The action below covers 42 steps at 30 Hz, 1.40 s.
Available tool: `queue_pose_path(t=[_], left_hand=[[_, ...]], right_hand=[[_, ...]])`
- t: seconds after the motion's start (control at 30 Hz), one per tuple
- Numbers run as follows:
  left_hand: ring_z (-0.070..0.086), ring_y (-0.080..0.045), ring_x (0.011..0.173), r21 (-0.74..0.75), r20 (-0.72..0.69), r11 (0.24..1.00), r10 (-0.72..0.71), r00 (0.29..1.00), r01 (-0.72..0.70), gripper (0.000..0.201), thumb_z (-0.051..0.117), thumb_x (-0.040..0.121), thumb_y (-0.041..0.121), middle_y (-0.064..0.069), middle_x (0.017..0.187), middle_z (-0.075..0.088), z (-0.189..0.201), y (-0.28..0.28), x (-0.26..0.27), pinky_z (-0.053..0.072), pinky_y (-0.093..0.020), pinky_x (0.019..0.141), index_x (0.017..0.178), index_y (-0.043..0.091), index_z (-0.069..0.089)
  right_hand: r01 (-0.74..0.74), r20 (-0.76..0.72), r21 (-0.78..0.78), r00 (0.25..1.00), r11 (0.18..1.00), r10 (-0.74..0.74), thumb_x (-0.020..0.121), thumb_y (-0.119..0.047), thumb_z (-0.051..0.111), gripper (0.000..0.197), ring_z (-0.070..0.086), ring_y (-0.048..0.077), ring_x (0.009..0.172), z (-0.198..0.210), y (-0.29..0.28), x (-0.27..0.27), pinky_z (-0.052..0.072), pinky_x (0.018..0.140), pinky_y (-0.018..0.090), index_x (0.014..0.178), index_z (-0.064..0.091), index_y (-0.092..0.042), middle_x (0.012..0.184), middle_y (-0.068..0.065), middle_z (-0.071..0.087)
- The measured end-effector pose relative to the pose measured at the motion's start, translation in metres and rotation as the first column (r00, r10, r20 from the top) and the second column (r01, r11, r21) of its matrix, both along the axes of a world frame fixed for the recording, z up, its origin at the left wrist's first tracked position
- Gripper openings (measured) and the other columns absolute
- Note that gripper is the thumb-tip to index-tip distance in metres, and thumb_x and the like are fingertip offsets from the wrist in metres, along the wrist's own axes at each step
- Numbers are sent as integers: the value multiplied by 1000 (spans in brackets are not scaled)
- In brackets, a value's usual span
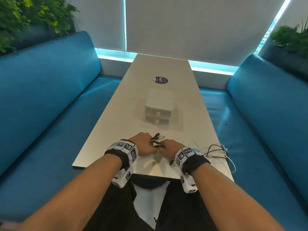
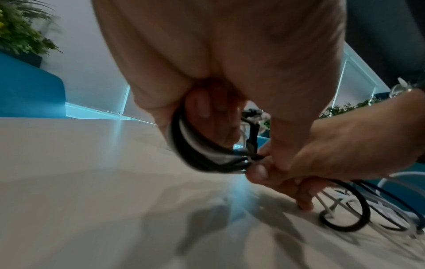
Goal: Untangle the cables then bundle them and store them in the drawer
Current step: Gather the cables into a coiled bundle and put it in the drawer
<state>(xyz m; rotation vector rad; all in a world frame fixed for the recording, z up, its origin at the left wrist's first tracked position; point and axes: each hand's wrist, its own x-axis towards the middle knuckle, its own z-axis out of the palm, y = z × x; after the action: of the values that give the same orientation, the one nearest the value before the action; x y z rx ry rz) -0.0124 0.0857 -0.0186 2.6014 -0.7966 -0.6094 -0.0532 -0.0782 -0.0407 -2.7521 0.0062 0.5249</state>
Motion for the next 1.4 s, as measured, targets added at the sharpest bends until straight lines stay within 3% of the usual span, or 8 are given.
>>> queue_pose_path(t=[0.13, 0.37, 0.53, 0.7, 0.87, 1.03, 1.2, 1.4], left_hand=[[59, -25, 70, 111, 40, 994, 17, 999, -22, 20, 63, 88, 29, -4, 73, 58, -10, -10, -3, 42, -28, 58, 80, 13, 56], [56, -26, 77, 47, 141, 998, 28, 990, -35, 28, 48, 103, 36, -11, 94, 64, -7, -7, 10, 41, -32, 69, 98, 13, 63], [50, -32, 102, 74, 162, 996, 45, 986, -58, 33, 44, 106, 33, -12, 114, 43, 1, -4, 17, 45, -43, 91, 113, 6, 61], [61, -31, 91, 89, 143, 995, 38, 989, -52, 14, 44, 103, 17, -15, 111, 64, -1, -9, 12, 47, -39, 75, 113, 9, 51], [57, -26, 81, 48, 97, 998, 29, 995, -34, 38, 39, 105, 46, -7, 97, 60, -3, -13, 3, 47, -37, 73, 114, 11, 49], [58, -30, 80, 113, 312, 990, 39, 949, -78, 41, 33, 106, 47, -11, 103, 65, 15, -4, 20, 46, -37, 71, 116, 13, 54], [53, -29, 73, 46, 429, 973, 187, 884, -228, 34, 34, 107, 44, -9, 98, 65, 22, 3, 41, 42, -36, 66, 108, 15, 51], [63, -37, 90, -153, 234, 893, 448, 863, -422, 39, 38, 106, 41, -16, 102, 66, 7, 7, 48, 47, -38, 72, 106, 6, 57]], right_hand=[[-8, -42, 38, 999, 999, 10, 92, -28, 52, 26, 58, 26, 74, 4, -5, 2, 49, 72, 36, 97, 65, -6, 83, 10, 64], [58, 123, 52, 990, 997, -64, 96, -37, 53, 23, 63, 26, 86, 14, -14, 5, 51, 79, 38, 100, 63, -17, 95, 6, 67], [44, 125, 61, 991, 997, -51, 97, -36, 51, 17, 68, 26, 81, 19, -14, 7, 56, 77, 42, 100, 55, -20, 91, 7, 68], [71, 151, 118, 984, 990, -89, 101, -37, 42, 21, 70, 29, 64, 21, -6, 4, 60, 64, 46, 107, 50, -18, 90, 9, 66], [55, 156, 23, 986, 998, -58, 102, -37, 42, 29, 65, 29, 85, 17, -11, -1, 54, 78, 43, 119, 53, -16, 101, 11, 68], [81, 157, 114, 983, 990, -98, 100, -38, 48, 23, 63, 28, 84, 25, -21, 3, 45, 69, 36, 101, 58, -16, 93, 8, 66], [116, 135, 216, 980, 969, -148, 99, -37, 45, 19, 68, 17, 71, 33, -28, 2, 54, 64, 33, 97, 53, -19, 83, 5, 68], [97, 165, 45, 981, 994, -103, 104, -42, 34, 32, 59, 35, 82, 29, -29, -2, 48, 74, 41, 106, 46, -12, 93, 17, 60]])
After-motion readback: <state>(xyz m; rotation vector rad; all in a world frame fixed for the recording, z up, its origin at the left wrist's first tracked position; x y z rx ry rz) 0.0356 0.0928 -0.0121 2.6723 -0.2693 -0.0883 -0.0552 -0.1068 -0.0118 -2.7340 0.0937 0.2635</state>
